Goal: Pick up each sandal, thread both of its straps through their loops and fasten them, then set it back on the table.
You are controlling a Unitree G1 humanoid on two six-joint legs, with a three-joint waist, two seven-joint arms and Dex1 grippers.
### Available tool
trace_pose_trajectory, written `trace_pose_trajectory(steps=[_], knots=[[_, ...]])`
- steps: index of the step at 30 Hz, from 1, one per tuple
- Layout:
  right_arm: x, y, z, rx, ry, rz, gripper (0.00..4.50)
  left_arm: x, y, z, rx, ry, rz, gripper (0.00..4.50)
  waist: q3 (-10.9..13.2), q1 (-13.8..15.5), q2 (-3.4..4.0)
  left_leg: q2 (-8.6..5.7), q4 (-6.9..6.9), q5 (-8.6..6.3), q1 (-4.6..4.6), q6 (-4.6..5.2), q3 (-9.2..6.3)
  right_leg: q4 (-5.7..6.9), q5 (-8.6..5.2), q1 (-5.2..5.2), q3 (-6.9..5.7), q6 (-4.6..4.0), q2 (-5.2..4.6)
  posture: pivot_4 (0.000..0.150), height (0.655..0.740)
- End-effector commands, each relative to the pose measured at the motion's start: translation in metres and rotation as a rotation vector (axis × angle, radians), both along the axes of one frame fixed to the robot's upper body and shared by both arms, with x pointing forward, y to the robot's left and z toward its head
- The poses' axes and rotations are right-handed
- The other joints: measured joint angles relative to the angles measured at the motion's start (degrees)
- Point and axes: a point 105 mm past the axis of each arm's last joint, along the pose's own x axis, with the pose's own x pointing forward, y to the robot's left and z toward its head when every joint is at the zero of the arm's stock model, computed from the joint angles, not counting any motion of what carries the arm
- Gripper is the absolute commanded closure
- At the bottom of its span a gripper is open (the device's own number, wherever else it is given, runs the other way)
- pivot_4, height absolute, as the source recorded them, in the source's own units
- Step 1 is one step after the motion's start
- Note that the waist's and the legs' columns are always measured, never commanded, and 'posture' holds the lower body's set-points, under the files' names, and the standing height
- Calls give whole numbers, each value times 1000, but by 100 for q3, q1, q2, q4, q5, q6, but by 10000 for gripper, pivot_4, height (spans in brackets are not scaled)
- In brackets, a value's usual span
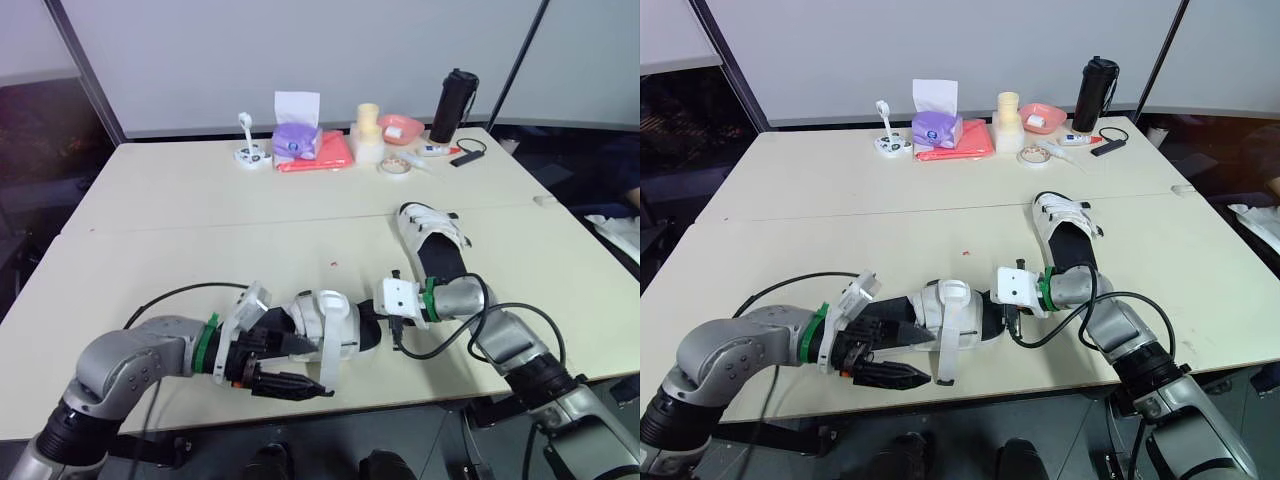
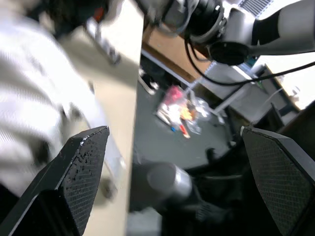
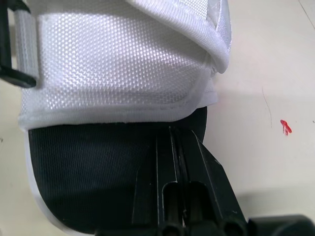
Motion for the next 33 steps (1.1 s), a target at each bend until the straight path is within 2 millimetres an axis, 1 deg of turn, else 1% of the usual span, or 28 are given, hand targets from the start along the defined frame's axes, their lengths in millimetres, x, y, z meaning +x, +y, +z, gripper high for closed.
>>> trace_pose_trajectory(steps=[1, 5, 10, 15, 21, 26, 29, 33], knots=[[-12, -2, -32, -108, 85, -1, 45000, -6, -1, -8, 49, 2, -1, 394, 0, 0, 0, 2, -3, 0, -1, 0, 2, 0, -1, -2, 0, -2, 0, 1500, 7400], [-11, 1, -27, -94, 75, -9, 45000, -2, 2, -25, 113, -32, 47, 394, 1, 2, 0, 6, -6, -4, -3, -7, 9, -2, -2, -3, 3, -6, -1, 1500, 7400], [-12, 1, -19, -79, 54, -20, 45000, 7, -4, -43, 157, -89, 98, 394, 1, 13, 1, 9, -7, -10, -8, -16, 12, -4, -2, -5, 5, -9, -2, 1500, 7400], [-21, -4, -12, -88, 41, -18, 45000, 23, -9, -55, 149, -145, 177, 394, 5, 65, 6, 7, -9, -10, -21, -15, 14, -8, -3, -6, 4, -9, -6, 1500, 7400], [-35, -10, -7, -104, 61, -12, 45000, 36, -11, -54, 140, -198, 214, 394, 8, 159, 9, 5, -8, -11, -22, -15, 16, -11, -3, -10, 2, -9, -8, 1500, 7400], [-52, -8, -11, -109, 120, 13, 45000, 33, -16, -48, 93, -189, 201, 394, 8, 153, 10, 3, -8, -12, -24, -14, 16, -18, -3, -8, 0, -8, -13, 1500, 7400], [-57, -5, -14, -98, 140, 11, 45000, 31, -19, -45, 77, -188, 193, 394, 8, 152, 10, 3, -8, -13, -28, -13, 16, -18, -3, -7, -1, -8, -14, 1500, 7400], [-61, 5, -18, -45, 163, 3, 45000, 30, -19, -43, 62, -192, 190, 394, 8, 149, 10, 4, -8, -13, -32, -12, 15, -19, -3, -9, -3, -8, -13, 1500, 7400]])
